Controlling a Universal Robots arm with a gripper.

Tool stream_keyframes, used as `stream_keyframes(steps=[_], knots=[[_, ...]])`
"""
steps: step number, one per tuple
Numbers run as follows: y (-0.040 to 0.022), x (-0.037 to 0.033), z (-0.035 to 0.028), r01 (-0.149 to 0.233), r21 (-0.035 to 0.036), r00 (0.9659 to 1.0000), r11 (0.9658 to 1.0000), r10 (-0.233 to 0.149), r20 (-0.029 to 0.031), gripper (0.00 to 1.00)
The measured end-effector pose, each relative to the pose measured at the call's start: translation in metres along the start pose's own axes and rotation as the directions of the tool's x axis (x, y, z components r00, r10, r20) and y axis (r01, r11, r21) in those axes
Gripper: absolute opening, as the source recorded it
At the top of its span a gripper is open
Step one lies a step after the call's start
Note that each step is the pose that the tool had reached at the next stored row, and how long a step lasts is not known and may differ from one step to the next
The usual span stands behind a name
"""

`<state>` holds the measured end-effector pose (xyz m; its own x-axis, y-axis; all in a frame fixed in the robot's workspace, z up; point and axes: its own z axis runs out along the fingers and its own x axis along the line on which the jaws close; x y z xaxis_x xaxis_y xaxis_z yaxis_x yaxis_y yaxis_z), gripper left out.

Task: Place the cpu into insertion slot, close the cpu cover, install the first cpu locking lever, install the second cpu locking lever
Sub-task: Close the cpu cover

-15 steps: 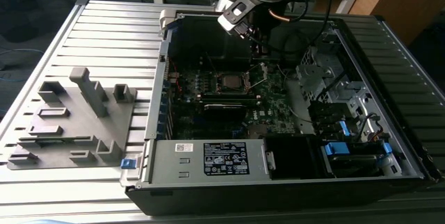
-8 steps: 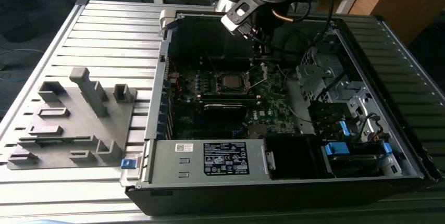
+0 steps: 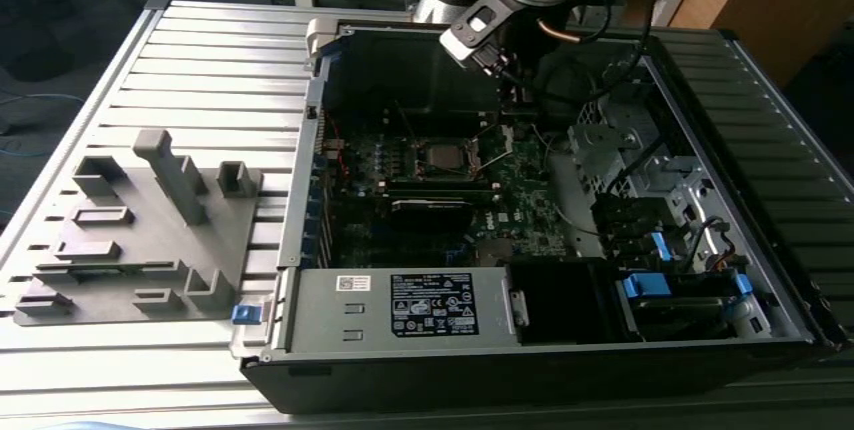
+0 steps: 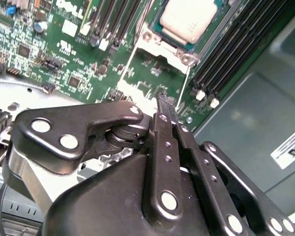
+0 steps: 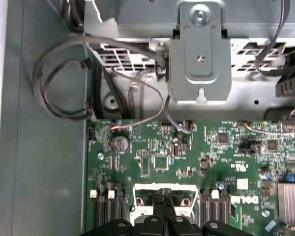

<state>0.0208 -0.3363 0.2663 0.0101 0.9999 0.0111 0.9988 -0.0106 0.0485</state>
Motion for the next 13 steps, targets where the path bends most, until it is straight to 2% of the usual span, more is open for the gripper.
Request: stream_keyframes(steps=[13], knots=[[0.0247,0.0015,0.0017,0.0,0.0,1.0,1.0,0.0,0.0,0.11]])
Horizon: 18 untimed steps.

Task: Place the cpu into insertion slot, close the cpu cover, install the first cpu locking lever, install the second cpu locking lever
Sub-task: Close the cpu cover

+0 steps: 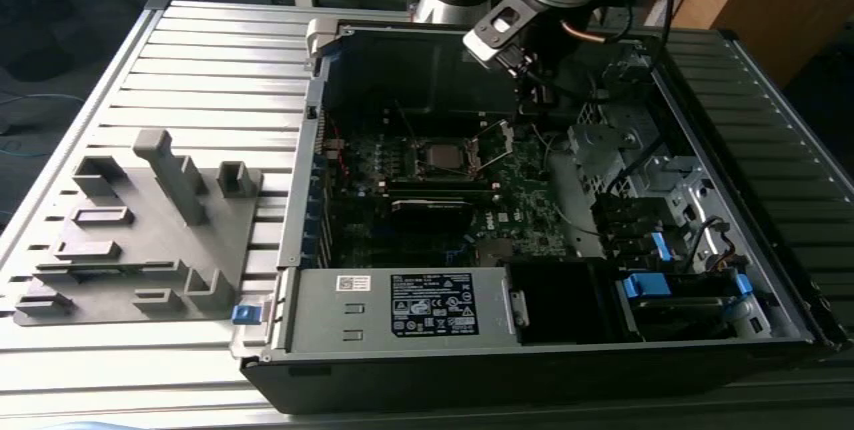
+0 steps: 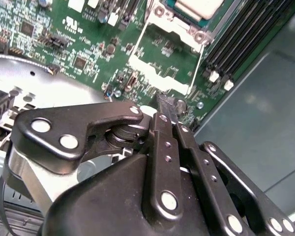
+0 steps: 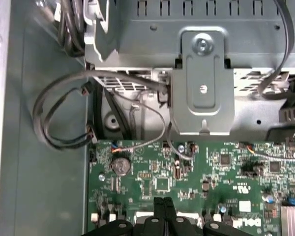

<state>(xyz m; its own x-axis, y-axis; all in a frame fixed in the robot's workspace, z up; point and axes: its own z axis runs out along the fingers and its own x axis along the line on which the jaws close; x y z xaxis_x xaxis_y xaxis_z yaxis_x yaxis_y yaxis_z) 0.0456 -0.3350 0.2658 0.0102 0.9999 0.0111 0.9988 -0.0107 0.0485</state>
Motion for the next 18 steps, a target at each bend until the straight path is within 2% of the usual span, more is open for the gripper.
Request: stream_keyframes(steps=[3,12,18], knots=[[0.0065,0.0005,0.0004,0.0,-0.0001,1.0,1.0,0.0,0.0,0.11],[0.0067,0.0005,0.0005,0.0,0.0,1.0,1.0,0.0,0.0002,0.11],[0.0066,0.0005,0.0043,0.0,0.0,1.0,1.0,0.0,0.0001,0.11]])
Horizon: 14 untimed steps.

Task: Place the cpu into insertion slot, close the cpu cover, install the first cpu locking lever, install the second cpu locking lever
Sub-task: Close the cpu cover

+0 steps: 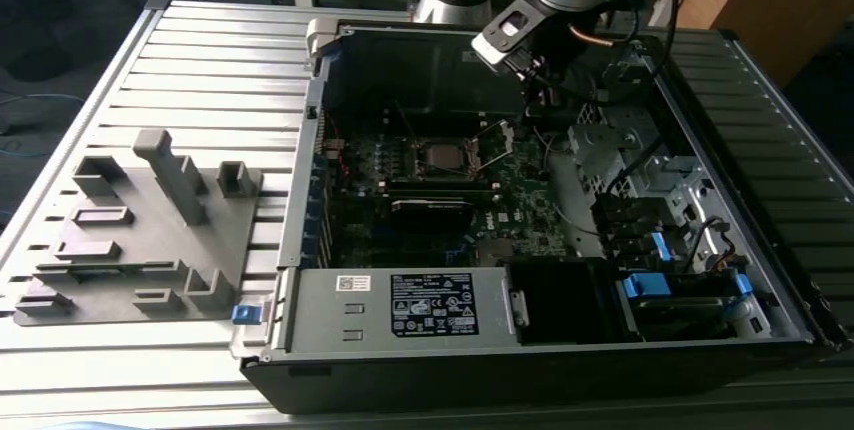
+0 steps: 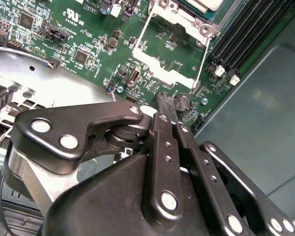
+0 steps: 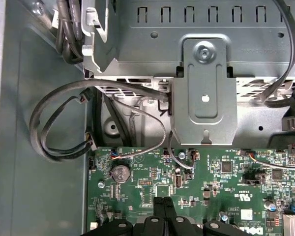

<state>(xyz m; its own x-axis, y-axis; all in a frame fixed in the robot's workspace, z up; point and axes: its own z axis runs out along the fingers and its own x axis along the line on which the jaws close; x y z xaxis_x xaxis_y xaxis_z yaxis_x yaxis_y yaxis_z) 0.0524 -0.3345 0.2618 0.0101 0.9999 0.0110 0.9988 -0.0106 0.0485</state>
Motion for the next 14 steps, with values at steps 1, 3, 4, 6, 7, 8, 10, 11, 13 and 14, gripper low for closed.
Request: stream_keyframes(steps=[1,3,4,6,7,8,10,11,13,14], knots=[[0.0,0.0,0.001,0.0,0.0,1.0,1.0,0.0,0.0001,0.11],[-0.0001,0.0,0.0031,0.0,0.0,1.0,1.0,0.0,0.0003,0.11],[-0.0002,0.0,0.0043,0.0,0.0,1.0,1.0,0.0,0.0004,0.11],[-0.0003,-0.0001,0.0069,0.0,0.0,1.0,1.0,0.0,0.0011,0.11],[-0.0004,-0.0001,0.0081,0.0,0.0,1.0,1.0,0.0,0.0016,0.11],[-0.0004,-0.0001,0.0092,0.0,0.0,1.0,1.0,0.0,0.0019,0.11],[-0.0006,-0.0001,0.0119,0.0,0.0,1.0,1.0,0.0,0.0023,0.11],[-0.0006,-0.0001,0.0131,0.0,0.0,1.0,1.0,0.0,0.0024,0.11],[-0.0008,-0.0002,0.0154,0.0,0.0,1.0,1.0,0.0,0.0025,0.11],[-0.0008,-0.0002,0.0166,0.0,0.0,1.0,1.0,0.0,0.0026,0.11]])
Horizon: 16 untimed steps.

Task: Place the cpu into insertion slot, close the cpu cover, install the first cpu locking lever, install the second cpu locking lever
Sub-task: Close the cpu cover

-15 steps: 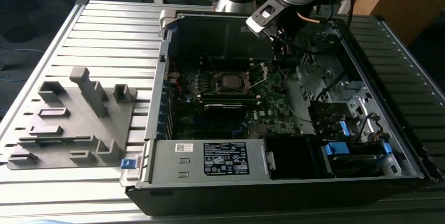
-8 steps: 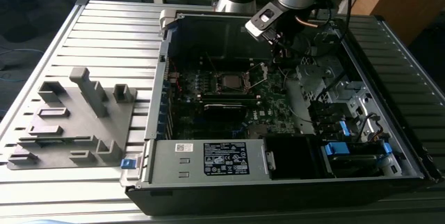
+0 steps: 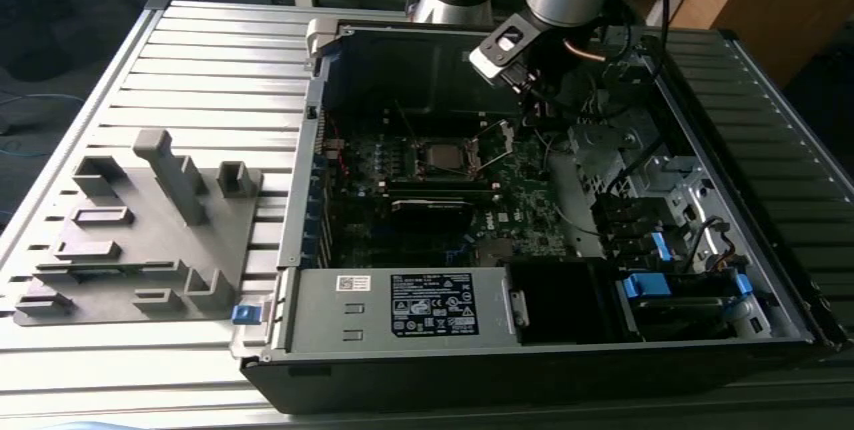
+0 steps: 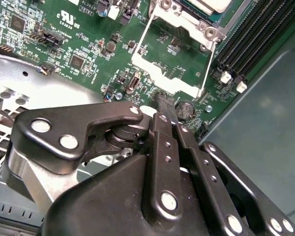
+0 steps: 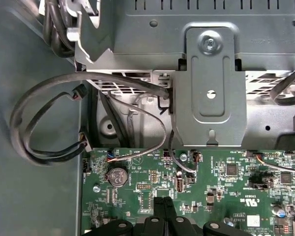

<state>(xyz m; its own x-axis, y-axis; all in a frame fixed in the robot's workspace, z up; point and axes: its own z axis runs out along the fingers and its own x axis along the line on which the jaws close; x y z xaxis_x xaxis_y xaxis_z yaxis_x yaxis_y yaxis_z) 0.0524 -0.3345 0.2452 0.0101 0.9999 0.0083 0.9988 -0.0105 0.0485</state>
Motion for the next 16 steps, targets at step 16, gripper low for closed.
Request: stream_keyframes(steps=[16], knots=[[-0.0025,-0.0001,0.0059,0.0,-0.0021,1.0,1.0,0.0,0.0039,0.11]])
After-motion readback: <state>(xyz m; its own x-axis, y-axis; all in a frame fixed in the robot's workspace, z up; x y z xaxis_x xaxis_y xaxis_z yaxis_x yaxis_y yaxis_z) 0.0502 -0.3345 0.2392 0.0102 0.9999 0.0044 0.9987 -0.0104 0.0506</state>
